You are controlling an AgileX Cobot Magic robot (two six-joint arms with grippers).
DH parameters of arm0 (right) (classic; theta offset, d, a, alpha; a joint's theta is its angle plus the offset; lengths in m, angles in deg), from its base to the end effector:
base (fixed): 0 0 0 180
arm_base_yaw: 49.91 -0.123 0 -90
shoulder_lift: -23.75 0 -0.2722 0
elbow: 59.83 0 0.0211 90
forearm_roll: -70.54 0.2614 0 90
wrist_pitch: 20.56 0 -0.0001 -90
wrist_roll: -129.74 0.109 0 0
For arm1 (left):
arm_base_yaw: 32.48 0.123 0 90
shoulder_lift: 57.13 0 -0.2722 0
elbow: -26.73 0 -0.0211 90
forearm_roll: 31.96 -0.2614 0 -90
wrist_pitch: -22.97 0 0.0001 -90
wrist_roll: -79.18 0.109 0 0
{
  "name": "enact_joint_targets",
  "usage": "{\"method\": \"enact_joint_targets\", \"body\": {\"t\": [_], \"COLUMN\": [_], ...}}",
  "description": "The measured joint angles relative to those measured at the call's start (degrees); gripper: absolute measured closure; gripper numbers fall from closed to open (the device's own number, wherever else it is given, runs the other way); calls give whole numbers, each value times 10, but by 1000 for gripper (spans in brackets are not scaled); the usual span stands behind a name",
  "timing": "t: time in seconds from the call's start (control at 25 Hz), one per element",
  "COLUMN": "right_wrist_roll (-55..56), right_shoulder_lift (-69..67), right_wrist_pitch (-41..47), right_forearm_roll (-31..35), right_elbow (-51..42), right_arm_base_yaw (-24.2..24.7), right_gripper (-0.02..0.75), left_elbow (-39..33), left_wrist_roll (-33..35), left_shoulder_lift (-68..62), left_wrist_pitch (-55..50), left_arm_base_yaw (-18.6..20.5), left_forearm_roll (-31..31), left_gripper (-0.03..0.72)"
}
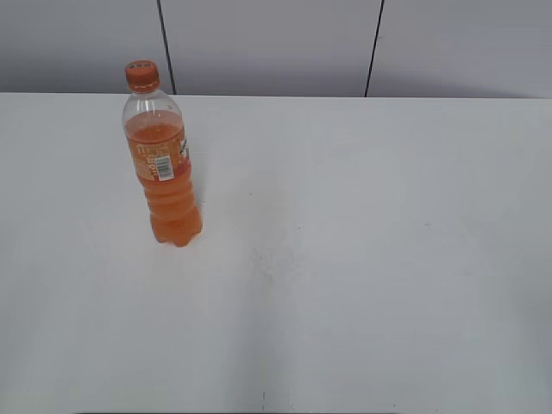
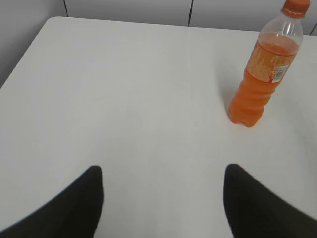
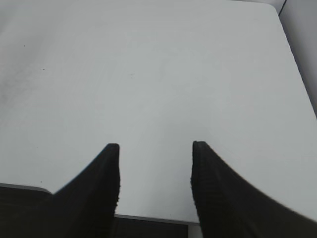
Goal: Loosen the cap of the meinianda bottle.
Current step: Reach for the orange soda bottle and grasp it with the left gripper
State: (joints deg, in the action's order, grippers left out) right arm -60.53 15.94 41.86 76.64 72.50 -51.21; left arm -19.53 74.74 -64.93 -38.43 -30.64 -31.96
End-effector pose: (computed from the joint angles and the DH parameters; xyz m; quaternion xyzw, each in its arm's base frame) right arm 0.0295 0.0109 0.2749 -0.0894 0.8508 0.0127 0.5176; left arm 0.0279 0.0009 0.2835 -0.0463 0.8443 -0.0121 0.5338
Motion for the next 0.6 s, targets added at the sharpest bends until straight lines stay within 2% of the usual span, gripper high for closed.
{"method": "enact_joint_targets", "body": {"t": [0.6], "right_wrist_roll": [0], "right_shoulder_lift": [0], "right_wrist_pitch": [0], "right_forearm_roll": [0], "right_elbow": [0], "right_arm_base_yaw": [0], "right_gripper": [381], "left_elbow": [0], "left_wrist_roll": [0], "left_shoulder_lift": [0], "left_wrist_pitch": [0], "left_arm_base_yaw": [0], "left_forearm_roll": [0], "left_gripper": [220]}}
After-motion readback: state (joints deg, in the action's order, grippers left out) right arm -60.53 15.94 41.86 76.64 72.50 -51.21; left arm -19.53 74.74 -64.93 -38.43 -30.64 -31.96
